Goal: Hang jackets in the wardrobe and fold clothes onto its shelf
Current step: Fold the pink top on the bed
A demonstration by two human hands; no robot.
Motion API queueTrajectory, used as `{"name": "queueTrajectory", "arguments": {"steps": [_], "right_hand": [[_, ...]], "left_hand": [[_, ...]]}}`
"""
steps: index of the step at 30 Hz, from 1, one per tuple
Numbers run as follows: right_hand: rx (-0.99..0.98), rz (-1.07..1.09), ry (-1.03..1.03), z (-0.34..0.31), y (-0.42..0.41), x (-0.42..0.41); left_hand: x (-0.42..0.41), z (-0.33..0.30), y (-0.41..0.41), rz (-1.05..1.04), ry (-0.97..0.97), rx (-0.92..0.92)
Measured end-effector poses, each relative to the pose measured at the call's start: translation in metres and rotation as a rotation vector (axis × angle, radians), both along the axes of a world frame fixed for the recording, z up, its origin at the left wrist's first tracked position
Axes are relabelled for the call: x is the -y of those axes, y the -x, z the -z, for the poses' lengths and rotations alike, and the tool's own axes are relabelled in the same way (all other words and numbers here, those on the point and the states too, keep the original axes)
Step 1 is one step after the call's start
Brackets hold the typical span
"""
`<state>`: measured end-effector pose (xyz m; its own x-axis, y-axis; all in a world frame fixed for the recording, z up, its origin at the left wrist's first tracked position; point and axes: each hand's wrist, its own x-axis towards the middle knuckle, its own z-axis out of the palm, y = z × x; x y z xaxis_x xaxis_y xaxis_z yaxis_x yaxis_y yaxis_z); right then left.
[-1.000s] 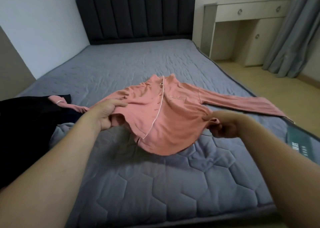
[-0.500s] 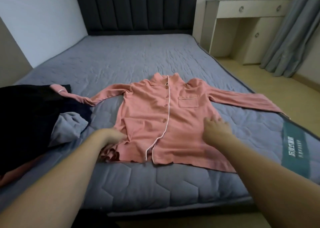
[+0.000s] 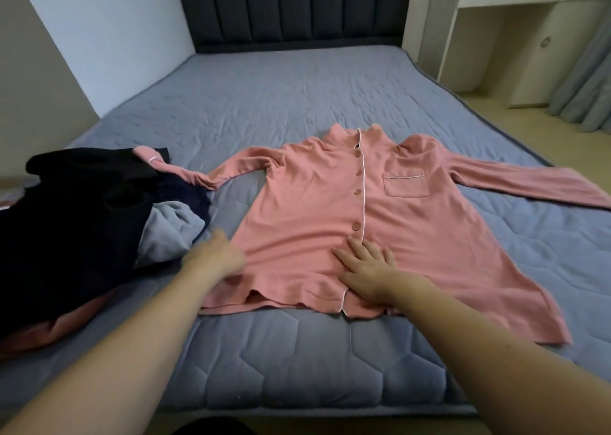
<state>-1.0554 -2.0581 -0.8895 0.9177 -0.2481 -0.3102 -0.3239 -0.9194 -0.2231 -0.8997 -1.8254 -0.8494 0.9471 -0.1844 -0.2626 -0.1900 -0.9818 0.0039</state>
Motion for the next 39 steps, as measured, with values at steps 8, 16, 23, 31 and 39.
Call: {"name": "queueTrajectory", "arguments": {"steps": [8,16,23,31,39], "right_hand": [[0.141,0.084,0.082,-0.013,-0.078,0.017],[0.154,0.165,0.224,-0.001,-0.174,0.043],[0.294,0.029,0.192,0.023,-0.26,0.057],[0.412,-0.021,0.25,0.056,-0.274,0.07],[0.353,-0.023,0.191,0.046,-0.269,0.068]], "left_hand": [[0.065,0.053,-0.017,0.364,0.151,0.032],[0.087,0.073,-0.079,0.286,0.233,0.108],[0.106,0.076,-0.163,-0.208,0.947,0.294],[0.126,0.009,-0.262,-1.158,1.982,0.077],[0.079,-0.032,-0.256,-1.088,2.012,-0.058]]}}
